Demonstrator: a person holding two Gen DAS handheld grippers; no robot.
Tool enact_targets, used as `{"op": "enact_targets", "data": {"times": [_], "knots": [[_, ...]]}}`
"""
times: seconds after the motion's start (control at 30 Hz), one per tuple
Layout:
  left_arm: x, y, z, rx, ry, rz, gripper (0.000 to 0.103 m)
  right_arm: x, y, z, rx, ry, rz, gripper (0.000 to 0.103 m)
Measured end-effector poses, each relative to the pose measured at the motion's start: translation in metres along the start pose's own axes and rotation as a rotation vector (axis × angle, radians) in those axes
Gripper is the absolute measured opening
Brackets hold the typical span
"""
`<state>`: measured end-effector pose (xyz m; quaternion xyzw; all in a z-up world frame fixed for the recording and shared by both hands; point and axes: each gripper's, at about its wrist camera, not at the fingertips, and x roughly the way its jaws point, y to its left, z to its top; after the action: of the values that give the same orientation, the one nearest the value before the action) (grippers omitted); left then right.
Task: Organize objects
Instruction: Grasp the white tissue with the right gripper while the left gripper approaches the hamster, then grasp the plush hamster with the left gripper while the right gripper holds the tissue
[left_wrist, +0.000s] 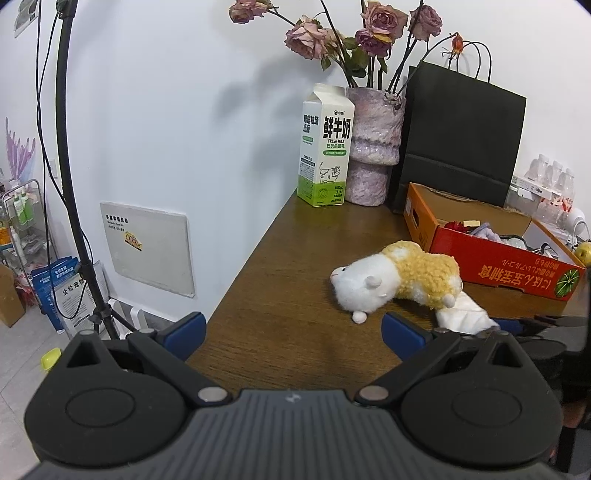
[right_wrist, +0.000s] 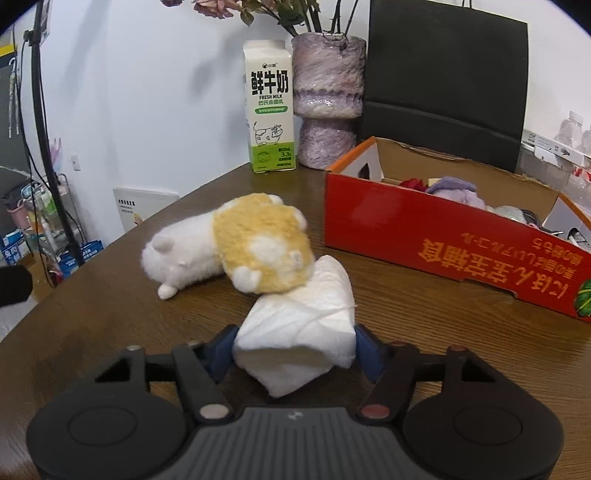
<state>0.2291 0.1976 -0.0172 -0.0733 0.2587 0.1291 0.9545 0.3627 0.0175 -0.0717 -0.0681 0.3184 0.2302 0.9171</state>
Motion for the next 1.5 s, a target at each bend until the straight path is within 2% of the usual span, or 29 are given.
{"op": "enact_targets", "data": {"times": [0.2,0.53,0.77,0.93,1.23,1.37,1.5], "knots": [[-0.002,-0.006,-0.001,0.014,0.004,-0.002,0.103,-0.014,-0.027,-0.007,0.029,-0.009,-0.021,0.062],[0.013,-0.029,0.0,0.053,0.038,-0.026,0.103,-0.053,-0.078,-0.019,0.077,-0.084,-0.084,0.062],[0.039,-0.07,0.006,0.037,0.078,-0.072,0.103,-0.074,-0.108,-0.028,0.097,-0.12,-0.123,0.062],[0.059,-0.101,0.011,0.011,0.095,-0.07,0.103,-0.081,-0.123,-0.029,0.104,-0.138,-0.137,0.062],[0.087,-0.134,0.023,-0.079,0.097,0.022,0.103,-0.087,-0.152,-0.027,0.104,-0.162,-0.154,0.062],[0.103,-0.145,0.025,-0.125,0.087,0.106,0.103,-0.089,-0.165,-0.027,0.109,-0.163,-0.161,0.062],[0.118,-0.151,0.024,-0.208,0.104,0.154,0.103,-0.088,-0.172,-0.027,0.117,-0.165,-0.163,0.062]]}}
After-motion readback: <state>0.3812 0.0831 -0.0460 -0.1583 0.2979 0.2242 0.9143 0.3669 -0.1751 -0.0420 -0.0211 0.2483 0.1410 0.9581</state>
